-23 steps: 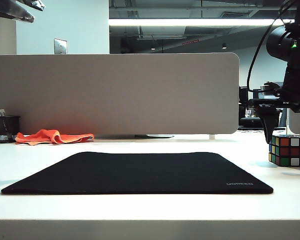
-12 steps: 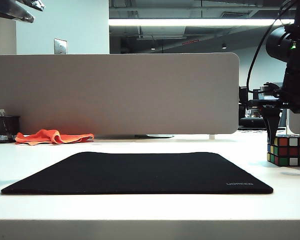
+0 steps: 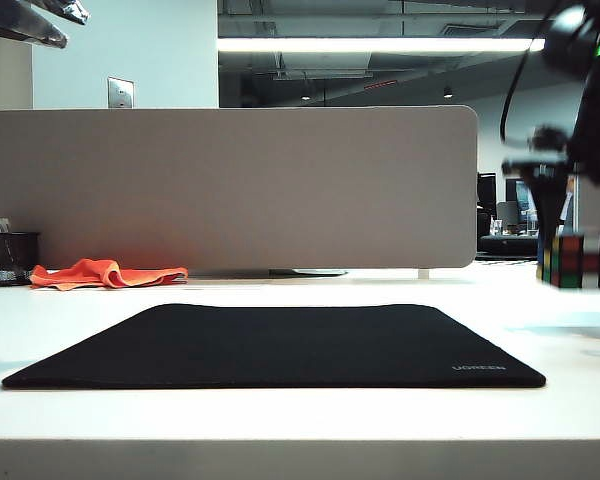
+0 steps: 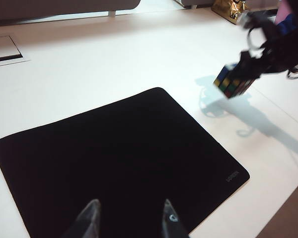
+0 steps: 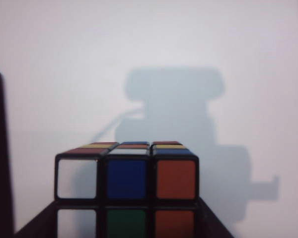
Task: Pick up the cube on the right side of the mouse pad, then place it in the center of the mouse pad.
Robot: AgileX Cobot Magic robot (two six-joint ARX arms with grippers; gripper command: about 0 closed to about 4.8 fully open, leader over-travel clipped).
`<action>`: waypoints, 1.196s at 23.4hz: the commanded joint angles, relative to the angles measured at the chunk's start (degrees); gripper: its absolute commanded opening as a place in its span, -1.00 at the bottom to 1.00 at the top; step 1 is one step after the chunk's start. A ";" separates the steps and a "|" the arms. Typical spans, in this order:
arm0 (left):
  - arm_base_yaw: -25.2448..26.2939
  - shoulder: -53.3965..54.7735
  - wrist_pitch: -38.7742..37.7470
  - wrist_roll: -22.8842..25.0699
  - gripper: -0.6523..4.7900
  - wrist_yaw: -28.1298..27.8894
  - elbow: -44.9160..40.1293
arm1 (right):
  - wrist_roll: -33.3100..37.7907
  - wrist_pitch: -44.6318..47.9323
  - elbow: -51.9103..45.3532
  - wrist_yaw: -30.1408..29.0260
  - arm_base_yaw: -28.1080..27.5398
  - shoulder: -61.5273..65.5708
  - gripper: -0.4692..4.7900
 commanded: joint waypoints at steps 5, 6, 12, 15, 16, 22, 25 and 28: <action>-0.37 -0.09 -0.48 1.44 -0.18 -0.17 0.42 | -0.02 6.03 0.55 -7.85 4.33 -16.68 0.44; -0.44 -0.09 -0.48 1.75 -0.18 -0.17 0.42 | -0.07 7.13 0.55 -8.09 5.42 -17.66 0.44; -0.44 -0.09 -0.55 1.73 -0.18 -0.15 0.42 | -0.46 8.17 5.18 -9.33 13.07 -16.46 0.44; -0.44 -0.09 -0.55 1.73 -0.18 -0.17 0.42 | -0.44 7.04 8.76 -9.31 16.50 -12.55 0.44; -0.44 -0.09 -0.55 1.75 -0.18 -0.17 0.42 | -0.44 7.08 9.81 -9.31 17.62 -10.86 0.44; -0.42 -0.09 -0.35 2.38 -0.18 -0.20 0.42 | -0.44 8.96 12.37 -8.70 21.66 -0.79 0.44; -0.42 -0.09 -0.31 4.96 -0.18 -0.20 0.42 | -0.96 8.92 12.37 -8.74 22.73 3.26 0.44; -0.42 -0.09 -0.37 8.55 -0.18 -0.20 0.42 | -3.69 8.96 12.37 -8.87 24.00 7.63 0.44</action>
